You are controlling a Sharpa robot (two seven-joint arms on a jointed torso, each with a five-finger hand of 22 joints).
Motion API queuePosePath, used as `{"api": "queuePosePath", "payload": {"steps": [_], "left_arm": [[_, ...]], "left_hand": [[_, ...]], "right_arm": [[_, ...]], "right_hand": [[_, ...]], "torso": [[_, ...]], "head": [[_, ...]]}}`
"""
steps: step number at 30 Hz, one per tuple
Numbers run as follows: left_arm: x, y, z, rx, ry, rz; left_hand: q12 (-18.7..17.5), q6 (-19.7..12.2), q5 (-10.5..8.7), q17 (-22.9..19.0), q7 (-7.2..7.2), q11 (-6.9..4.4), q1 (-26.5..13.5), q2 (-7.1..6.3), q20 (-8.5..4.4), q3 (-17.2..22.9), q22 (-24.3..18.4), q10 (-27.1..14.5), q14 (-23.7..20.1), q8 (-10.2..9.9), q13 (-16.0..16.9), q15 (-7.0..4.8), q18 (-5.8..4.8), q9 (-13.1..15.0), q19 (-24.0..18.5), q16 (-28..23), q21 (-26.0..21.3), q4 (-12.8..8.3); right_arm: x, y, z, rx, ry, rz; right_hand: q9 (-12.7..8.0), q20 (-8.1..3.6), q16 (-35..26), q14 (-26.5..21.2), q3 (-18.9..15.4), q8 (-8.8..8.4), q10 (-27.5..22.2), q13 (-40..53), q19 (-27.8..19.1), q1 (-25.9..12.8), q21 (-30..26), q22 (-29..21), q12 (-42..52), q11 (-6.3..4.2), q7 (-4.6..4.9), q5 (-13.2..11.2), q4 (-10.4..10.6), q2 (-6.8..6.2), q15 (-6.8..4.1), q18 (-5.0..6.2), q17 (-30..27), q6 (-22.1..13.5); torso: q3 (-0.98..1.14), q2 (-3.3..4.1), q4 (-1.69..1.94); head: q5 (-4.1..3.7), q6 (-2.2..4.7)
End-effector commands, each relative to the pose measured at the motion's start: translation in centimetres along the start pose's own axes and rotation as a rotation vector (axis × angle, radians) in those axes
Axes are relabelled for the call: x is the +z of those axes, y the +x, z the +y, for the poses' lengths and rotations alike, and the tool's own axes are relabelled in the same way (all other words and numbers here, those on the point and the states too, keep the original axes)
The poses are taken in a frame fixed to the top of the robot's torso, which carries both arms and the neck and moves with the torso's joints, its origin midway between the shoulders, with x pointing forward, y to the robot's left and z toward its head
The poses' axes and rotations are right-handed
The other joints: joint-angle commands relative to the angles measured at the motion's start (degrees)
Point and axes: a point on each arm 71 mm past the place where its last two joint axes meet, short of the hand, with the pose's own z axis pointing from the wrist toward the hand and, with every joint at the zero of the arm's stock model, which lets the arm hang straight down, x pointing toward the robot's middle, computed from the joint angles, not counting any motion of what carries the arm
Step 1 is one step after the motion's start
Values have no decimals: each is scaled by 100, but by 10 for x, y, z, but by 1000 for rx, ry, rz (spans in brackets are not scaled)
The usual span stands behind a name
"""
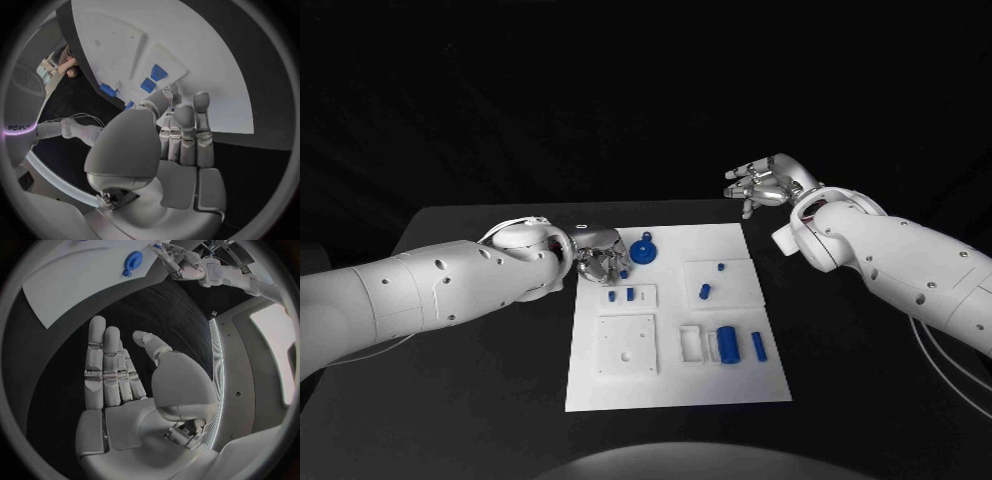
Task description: Assemble the parts on the task board
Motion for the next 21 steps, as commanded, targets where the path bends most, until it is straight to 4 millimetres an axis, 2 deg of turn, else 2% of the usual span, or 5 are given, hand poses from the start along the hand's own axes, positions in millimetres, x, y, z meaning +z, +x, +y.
{"api": "queuePosePath", "payload": {"steps": [1, 6, 11, 18, 21], "left_arm": [[1, 0, -2, 3, 15, 5], [1, -1, 0, 5, 1, -5], [1, -3, 4, 7, -14, -20], [0, -6, 8, 2, -18, -44], [0, -11, 12, -32, -23, -77]], "left_hand": [[-6, -72, -18, 4, -18, 7, 0, -52, -23, -3, 109, -18, -8, -21, 1, -27, 70, -9, -1, 8, 14, 31], [-120, -636, -60, -8, -41, 22, 71, -48, -15, -113, 108, -15, -45, -36, -10, -13, 60, -26, -19, -26, -25, 76], [-309, -979, -95, -16, -57, 24, 191, -42, -10, -307, 106, 63, -52, -51, -10, -12, 48, -39, -19, -44, -72, 186], [-369, -1045, -92, -17, -68, 25, 234, -57, -13, -336, 107, 92, -49, -52, -10, -12, 45, -41, -8, -51, -98, 238], [-415, -872, -77, -51, 4, 37, 256, -48, -8, -337, 103, 90, -93, -37, -11, -5, 45, -31, -41, -131, -139, 263]], "right_arm": [[0, 2, 0, -6, -7, 13], [0, 2, -1, -6, -3, 16], [-1, 2, -2, -6, 2, 22], [-2, 4, -2, -21, 2, 57], [-5, 4, -2, -54, -4, 99]], "right_hand": [[6, -7, 18, 12, -16, 23, -12, -8, 152, -61, 19, 5, -37, -21, -6, 20, -32, 4, -9, 172, -4, 40], [5, -5, 19, 17, -26, 22, -62, -9, 160, -66, 13, 12, -60, -7, 0, 15, -34, 1, -4, 175, -6, 1], [6, -2, 27, 24, -33, 24, -89, -9, 170, -53, 15, 16, -64, -1, 1, 7, -41, 6, -2, 181, -4, 22], [16, -50, 244, 195, 69, 37, -68, -9, 261, -16, 327, 260, -62, -23, -31, -88, -154, 20, -49, 215, 151, 276], [37, -87, 369, 320, 174, 71, 84, -7, 274, 20, 583, 438, -54, -88, -110, -230, -230, 74, -103, 232, 241, 553]], "torso": [[1, 1, 2], [2, 0, -2], [2, 1, -4], [2, 0, -1], [1, 2, -6]], "head": [[2, 2], [2, -11], [3, -3], [4, 9], [3, 27]]}}
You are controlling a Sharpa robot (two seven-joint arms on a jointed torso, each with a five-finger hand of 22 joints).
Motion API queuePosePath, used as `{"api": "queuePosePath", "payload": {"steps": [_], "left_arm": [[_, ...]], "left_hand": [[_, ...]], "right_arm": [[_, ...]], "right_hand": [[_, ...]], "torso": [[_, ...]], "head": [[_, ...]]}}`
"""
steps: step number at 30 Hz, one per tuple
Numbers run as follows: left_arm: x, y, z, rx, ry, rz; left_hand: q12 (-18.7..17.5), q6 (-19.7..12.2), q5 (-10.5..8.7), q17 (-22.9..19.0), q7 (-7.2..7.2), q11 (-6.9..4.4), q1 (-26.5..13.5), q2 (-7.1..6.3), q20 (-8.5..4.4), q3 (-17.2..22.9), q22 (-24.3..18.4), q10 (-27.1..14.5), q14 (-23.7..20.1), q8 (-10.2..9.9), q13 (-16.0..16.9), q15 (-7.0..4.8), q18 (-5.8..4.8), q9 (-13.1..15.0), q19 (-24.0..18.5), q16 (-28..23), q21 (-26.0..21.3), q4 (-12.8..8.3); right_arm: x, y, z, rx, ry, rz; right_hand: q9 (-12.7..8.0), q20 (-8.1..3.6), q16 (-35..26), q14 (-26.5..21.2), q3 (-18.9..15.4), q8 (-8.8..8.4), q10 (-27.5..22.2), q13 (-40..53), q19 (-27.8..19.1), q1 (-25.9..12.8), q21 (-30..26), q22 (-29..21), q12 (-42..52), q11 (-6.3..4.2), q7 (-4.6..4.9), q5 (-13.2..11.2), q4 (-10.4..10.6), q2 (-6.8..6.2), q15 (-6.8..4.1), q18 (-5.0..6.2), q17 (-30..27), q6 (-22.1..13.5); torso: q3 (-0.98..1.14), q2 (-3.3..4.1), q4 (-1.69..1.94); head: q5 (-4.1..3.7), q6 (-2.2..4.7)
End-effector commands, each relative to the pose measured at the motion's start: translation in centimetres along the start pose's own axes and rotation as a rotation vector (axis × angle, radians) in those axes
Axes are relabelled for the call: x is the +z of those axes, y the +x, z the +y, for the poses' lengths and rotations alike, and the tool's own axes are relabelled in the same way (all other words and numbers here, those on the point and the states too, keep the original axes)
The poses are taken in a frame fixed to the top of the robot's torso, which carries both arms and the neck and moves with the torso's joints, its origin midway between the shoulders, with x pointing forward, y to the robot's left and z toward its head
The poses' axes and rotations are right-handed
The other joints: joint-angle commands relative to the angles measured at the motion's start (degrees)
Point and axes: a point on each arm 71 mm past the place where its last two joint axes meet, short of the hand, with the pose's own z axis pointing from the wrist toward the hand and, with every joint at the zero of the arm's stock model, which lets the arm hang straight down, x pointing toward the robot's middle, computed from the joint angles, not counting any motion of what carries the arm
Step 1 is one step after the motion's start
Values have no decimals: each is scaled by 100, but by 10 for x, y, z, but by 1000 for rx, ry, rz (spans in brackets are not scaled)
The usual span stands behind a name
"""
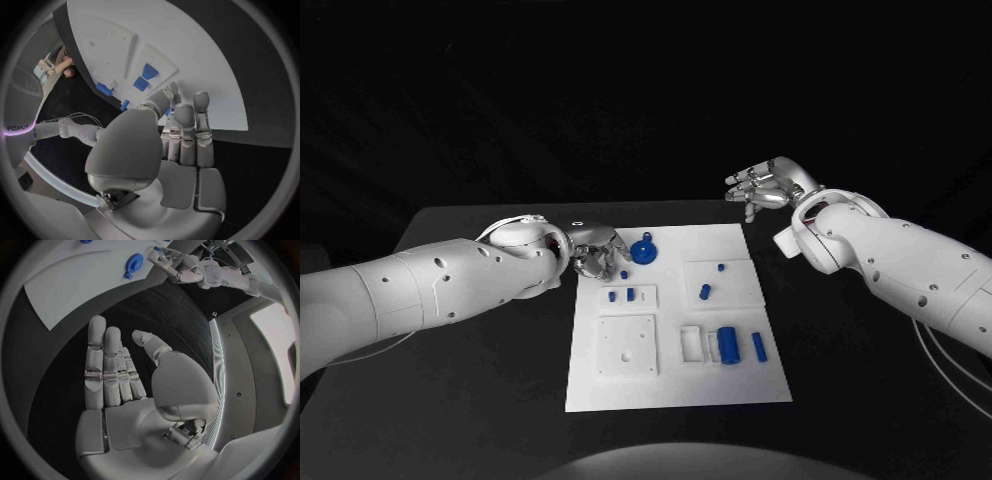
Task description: Assemble the parts on the task board
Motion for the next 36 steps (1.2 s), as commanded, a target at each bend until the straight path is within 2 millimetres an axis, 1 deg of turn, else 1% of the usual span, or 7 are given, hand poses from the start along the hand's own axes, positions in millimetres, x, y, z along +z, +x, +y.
{"api": "queuePosePath", "payload": {"steps": [1, 9, 12, 17, 23, 28, 36], "left_arm": [[0, -8, 2, -58, 2, -61], [-9, -36, 23, -410, -43, -216], [-13, -49, 31, -508, -53, -291], [-20, -68, 45, -663, -74, -402], [-24, -76, 55, -829, -94, -486], [-26, -81, 56, -881, -96, -573], [-25, -82, 50, -909, -82, -605]], "left_hand": [[-44, 254, -12, -40, 117, 7, 53, 36, -4, 2, 96, 10, -78, -3, -7, -1, 44, 8, -67, -91, -47, 11], [-368, 1229, 45, -357, 464, 182, -406, 81, 160, -550, -288, -337, -433, 17, -17, 160, -21, 35, -221, -801, -611, 336], [-620, 1214, -193, -655, 488, 257, -504, 210, 231, -697, -692, -444, -483, 18, -27, 221, -41, 36, -264, -1459, -1093, 506], [-838, 1098, -154, -1068, 528, 367, -617, 329, 347, -788, -1316, -620, -536, 17, -31, 328, -88, 34, -330, -2485, -1768, 746], [-865, 1096, -65, -1411, 543, 360, -533, 438, 417, -724, -1986, -582, -446, 15, -33, 412, -140, 33, -280, -3572, -2419, 797], [-929, 1132, 35, -1388, 542, 392, -507, 522, 412, -662, -2114, -639, -310, 18, -34, 414, -131, 35, -174, -3878, -2539, 771], [-944, 1141, 56, -1292, 544, 393, -500, 539, 404, -649, -2120, -641, -274, 16, -32, 413, -133, 34, -178, -3981, -2522, 723]], "right_arm": [[-3, 5, 0, -59, -13, 91], [-18, 4, 1, -225, -19, 205], [-24, 5, 1, -294, -17, 229], [-34, 10, 2, -423, -11, 251], [-41, 20, 4, -568, -21, 254], [-43, 28, 5, -647, -28, 227], [-47, 44, 1, -717, -31, 224]], "right_hand": [[33, -74, 95, 123, 60, 63, 150, -8, 228, 36, 171, 111, -15, -80, -76, -107, -53, 89, -48, 203, 61, 252], [29, -136, 157, 246, 82, 37, 398, -5, 199, 42, 495, 301, -83, -160, -159, -326, -138, 145, -105, 174, 138, 528], [27, -146, 177, 288, 64, 34, 415, -5, 205, 48, 564, 339, -87, -168, -173, -441, -164, 165, -113, 172, 173, 571], [27, -141, 216, 407, 70, 36, 349, -6, 226, 97, 676, 360, -88, -163, -184, -1298, -164, 210, -109, 182, 201, 557], [26, -141, 215, 448, 276, 35, 329, -7, 212, 130, 832, 344, -89, -160, -196, -1546, -135, 105, -107, 158, 232, 617], [25, -135, 223, 512, 650, 30, 391, -6, 223, 128, 974, 318, -98, -180, -223, -2073, -17, 21, -98, 79, 238, 720], [27, -148, 217, 536, 888, 35, 403, -7, 217, 150, 1068, 222, -101, -186, -233, -2228, 196, -150, -106, 68, 236, 751]], "torso": [[-1, 3, -5], [11, -2, -6], [5, -3, -12], [-2, -3, -5], [-13, 2, -1], [-17, 0, 6], [-17, 1, 4]], "head": [[-5, 23], [16, 94], [60, 130], [59, 154], [42, 194], [45, 215], [56, 189]]}}
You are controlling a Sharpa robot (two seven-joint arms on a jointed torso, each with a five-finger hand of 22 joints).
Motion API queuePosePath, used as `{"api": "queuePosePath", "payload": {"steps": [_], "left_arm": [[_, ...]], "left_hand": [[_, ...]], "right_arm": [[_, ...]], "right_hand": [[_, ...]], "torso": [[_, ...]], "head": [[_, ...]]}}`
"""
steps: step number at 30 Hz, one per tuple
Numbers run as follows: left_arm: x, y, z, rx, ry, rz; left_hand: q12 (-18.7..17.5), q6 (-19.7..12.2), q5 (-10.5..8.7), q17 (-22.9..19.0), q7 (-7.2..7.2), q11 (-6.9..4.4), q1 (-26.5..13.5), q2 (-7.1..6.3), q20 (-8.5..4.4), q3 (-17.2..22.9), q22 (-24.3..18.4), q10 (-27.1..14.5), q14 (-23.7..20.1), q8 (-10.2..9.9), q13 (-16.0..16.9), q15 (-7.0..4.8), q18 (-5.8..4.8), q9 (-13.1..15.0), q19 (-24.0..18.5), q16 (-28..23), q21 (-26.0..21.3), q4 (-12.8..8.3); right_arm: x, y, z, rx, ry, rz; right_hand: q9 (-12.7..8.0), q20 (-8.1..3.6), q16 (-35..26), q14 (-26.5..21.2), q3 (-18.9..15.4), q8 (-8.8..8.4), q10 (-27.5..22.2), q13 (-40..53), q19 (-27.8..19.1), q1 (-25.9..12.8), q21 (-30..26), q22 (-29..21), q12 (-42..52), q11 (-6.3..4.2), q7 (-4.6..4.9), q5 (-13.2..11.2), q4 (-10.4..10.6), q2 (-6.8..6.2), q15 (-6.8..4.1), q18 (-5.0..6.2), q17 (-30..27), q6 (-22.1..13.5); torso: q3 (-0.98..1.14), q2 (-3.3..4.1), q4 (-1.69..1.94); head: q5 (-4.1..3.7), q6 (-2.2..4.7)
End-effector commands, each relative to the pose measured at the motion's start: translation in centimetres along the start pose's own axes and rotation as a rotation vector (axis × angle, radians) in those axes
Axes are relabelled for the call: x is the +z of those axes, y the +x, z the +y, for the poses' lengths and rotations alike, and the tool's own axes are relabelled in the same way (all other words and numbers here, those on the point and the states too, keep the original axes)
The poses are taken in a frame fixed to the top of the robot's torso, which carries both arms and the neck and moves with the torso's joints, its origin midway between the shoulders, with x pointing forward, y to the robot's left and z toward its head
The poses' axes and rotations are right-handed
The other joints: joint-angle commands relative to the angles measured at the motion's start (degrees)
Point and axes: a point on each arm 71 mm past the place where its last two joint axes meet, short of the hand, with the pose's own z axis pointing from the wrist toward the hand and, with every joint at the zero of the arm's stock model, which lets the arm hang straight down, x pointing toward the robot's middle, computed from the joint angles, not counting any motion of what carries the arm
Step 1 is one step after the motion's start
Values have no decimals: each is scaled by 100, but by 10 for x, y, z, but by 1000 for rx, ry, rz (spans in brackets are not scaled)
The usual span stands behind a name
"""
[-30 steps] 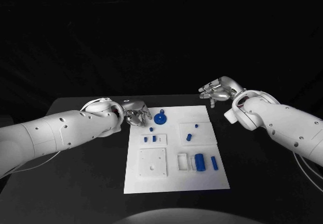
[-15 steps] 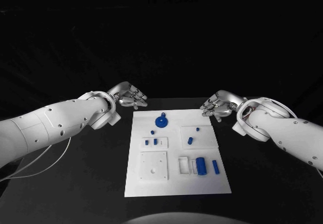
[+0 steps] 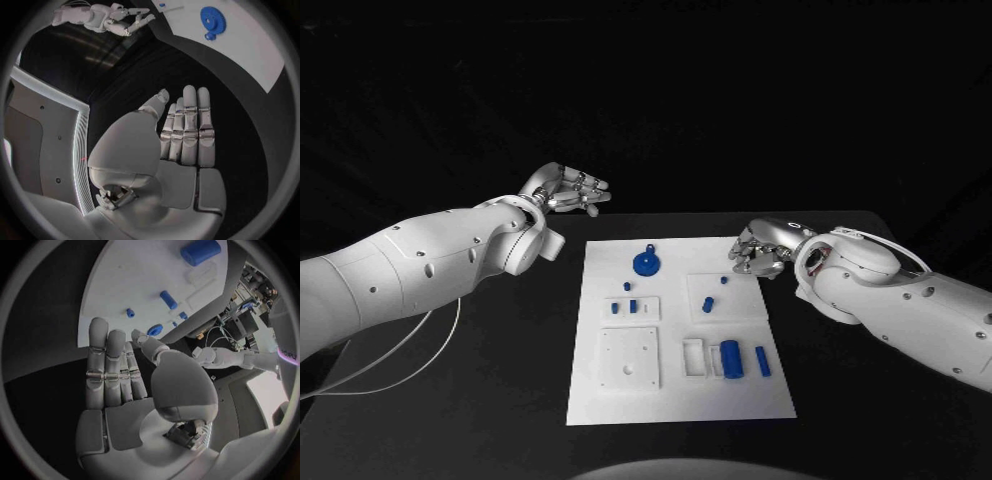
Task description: Assemble the parts on the task board
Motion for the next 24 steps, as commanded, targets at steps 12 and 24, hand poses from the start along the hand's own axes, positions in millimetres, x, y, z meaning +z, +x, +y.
{"api": "queuePosePath", "payload": {"steps": [12, 24], "left_arm": [[-1, 10, -12, -81, 39, -47], [-1, 10, -11, -125, 22, -58]], "left_hand": [[-40, -4, 49, 163, 6, 9, -18, 100, -8, 16, 104, -22, 69, -12, -6, 15, -37, 4, 13, -132, 2, -112], [-39, -75, 76, 223, 31, 27, -6, 98, -2, 36, 249, -64, 72, -4, -6, 21, -20, 7, -23, -200, 8, -221]], "right_arm": [[5, 23, 8, -87, 4, 14], [8, 33, 15, -77, -18, 44]], "right_hand": [[-4, -49, 0, 31, 171, -16, -13, -8, 226, 27, 80, -131, -18, -4, 22, 90, 111, -200, -4, 15, 7, 17], [-2, -54, 8, 21, 232, -14, -25, -8, 219, 34, 112, -148, -17, 5, 34, 378, 50, -241, -8, 19, 23, -6]], "torso": [[6, 3, -6], [6, 1, -5]], "head": [[16, -38], [49, -60]]}}
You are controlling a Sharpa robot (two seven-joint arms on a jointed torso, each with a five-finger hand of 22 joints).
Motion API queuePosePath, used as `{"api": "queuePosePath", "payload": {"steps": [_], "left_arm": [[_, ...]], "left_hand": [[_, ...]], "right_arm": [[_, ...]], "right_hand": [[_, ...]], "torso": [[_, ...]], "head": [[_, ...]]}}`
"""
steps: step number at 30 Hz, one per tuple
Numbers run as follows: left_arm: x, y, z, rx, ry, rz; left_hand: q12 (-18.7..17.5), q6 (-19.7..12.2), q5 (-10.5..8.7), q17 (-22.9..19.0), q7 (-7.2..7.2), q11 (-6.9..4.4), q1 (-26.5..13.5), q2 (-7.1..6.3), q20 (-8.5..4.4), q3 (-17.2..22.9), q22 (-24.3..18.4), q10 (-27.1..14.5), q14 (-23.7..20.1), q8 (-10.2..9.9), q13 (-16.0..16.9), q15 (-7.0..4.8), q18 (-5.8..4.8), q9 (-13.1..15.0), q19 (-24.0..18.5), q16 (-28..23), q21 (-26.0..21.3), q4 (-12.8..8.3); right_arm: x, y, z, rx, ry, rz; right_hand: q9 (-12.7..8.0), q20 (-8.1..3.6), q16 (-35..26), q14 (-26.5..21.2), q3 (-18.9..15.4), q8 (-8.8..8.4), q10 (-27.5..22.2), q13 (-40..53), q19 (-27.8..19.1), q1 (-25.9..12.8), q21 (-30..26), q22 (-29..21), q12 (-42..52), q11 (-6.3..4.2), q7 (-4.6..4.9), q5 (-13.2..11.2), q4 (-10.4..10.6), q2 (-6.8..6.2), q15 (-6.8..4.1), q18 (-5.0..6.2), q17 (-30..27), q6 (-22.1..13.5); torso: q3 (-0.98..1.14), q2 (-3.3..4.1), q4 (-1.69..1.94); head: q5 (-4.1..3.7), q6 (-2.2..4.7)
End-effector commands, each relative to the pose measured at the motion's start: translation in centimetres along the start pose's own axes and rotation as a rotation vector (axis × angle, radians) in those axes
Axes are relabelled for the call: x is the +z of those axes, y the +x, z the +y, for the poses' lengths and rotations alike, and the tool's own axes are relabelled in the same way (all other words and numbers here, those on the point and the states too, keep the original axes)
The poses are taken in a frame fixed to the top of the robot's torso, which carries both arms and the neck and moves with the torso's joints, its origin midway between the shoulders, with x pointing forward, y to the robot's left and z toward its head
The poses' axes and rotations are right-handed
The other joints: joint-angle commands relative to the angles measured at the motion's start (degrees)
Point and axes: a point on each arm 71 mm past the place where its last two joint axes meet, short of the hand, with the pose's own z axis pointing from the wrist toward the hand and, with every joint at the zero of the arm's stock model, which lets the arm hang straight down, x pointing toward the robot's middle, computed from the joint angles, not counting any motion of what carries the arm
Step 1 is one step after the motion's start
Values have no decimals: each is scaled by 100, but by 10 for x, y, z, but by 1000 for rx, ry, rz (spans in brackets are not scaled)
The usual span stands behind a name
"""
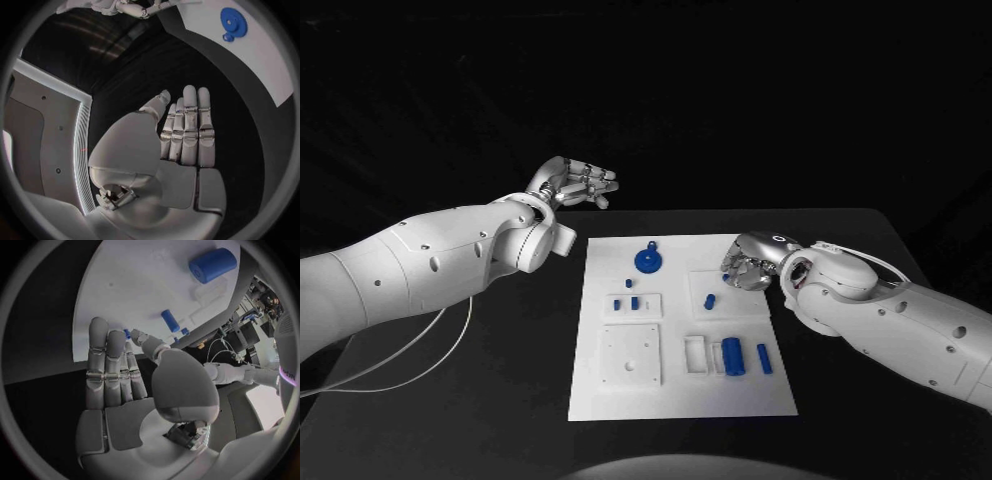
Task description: Assemble the parts on the task board
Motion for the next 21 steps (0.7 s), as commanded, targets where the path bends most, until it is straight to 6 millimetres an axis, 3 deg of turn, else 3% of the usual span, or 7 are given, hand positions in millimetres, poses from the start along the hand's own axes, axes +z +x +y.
{"api": "queuePosePath", "payload": {"steps": [1, 10, 21], "left_arm": [[1, -1, -2, -30, 5, -20], [1, -3, 0, -34, -2, -24], [1, -3, 0, -38, -8, -17]], "left_hand": [[-17, -43, 33, 9, 0, 7, 3, 29, -2, 9, 13, -43, 32, -3, -7, 22, -20, 8, -22, -28, 8, -32], [-23, -113, 39, 25, 18, 18, -8, 29, 1, 11, 42, -72, 39, -5, -7, 25, -15, 7, -21, -40, 3, -44], [-18, -115, 40, 34, 18, 21, -18, 35, 4, 14, 54, -82, 40, -3, -7, 27, -12, 9, -23, -49, -2, -46]], "right_arm": [[1, 2, 2, -18, -12, 10], [7, 8, 3, -28, 1, 3], [9, 14, 6, -56, 8, 19]], "right_hand": [[-1, -46, 8, 21, 28, -14, -25, -9, 210, -3, 38, -2, -17, 5, 36, 23, -8, -68, -8, 34, 11, -8], [1, -57, 27, 28, 104, -13, 18, -9, 210, -24, 91, 22, -17, -10, 24, 26, -18, -49, -20, 34, 33, 40], [17, -114, 43, 31, 155, -5, 295, -2, 199, -2, 205, 136, -7, -107, -60, -97, -39, 74, -84, -4, 72, 366]], "torso": [[-3, -1, -2], [-1, -2, 5], [-3, -2, -5]], "head": [[9, -12], [10, -23], [13, -47]]}}
